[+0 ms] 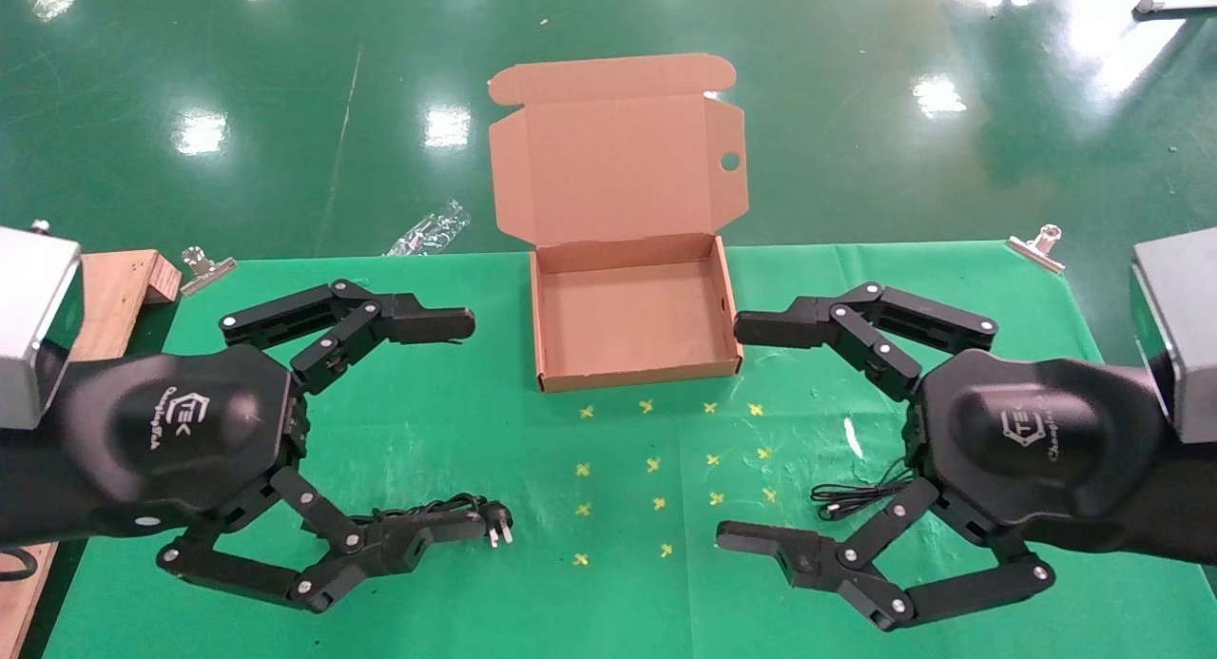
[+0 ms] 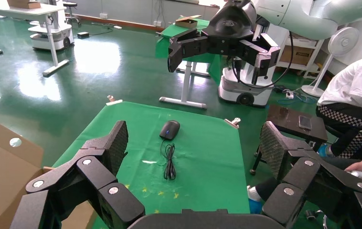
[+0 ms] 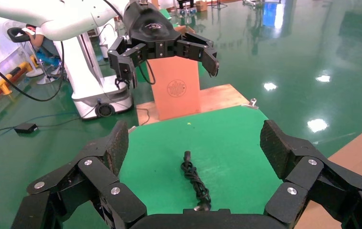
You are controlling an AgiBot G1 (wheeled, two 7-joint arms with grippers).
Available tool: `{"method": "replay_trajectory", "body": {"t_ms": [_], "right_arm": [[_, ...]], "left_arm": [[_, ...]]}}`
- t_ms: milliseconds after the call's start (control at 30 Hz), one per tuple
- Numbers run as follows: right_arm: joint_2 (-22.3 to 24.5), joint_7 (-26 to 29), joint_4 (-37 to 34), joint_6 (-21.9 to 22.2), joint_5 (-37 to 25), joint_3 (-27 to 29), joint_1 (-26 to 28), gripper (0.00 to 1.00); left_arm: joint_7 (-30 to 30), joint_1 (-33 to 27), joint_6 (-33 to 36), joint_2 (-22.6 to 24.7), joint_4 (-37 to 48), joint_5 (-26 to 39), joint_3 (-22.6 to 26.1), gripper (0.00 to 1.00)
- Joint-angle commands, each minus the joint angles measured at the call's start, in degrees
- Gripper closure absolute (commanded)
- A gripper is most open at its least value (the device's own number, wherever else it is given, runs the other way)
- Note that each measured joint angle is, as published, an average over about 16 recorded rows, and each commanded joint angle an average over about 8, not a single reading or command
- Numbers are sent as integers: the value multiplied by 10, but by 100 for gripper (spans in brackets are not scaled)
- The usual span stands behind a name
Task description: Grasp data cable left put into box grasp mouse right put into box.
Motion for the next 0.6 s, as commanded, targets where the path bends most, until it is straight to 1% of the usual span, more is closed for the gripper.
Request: {"method": "replay_trajectory", "body": {"t_ms": [33, 600], "right_arm": [[0, 0, 0, 0, 0, 0, 0, 0], [0, 0, 0, 0, 0, 0, 0, 0]], "left_arm": [[0, 0, 0, 0, 0, 0, 0, 0], [0, 0, 0, 0, 0, 0, 0, 0]]}}
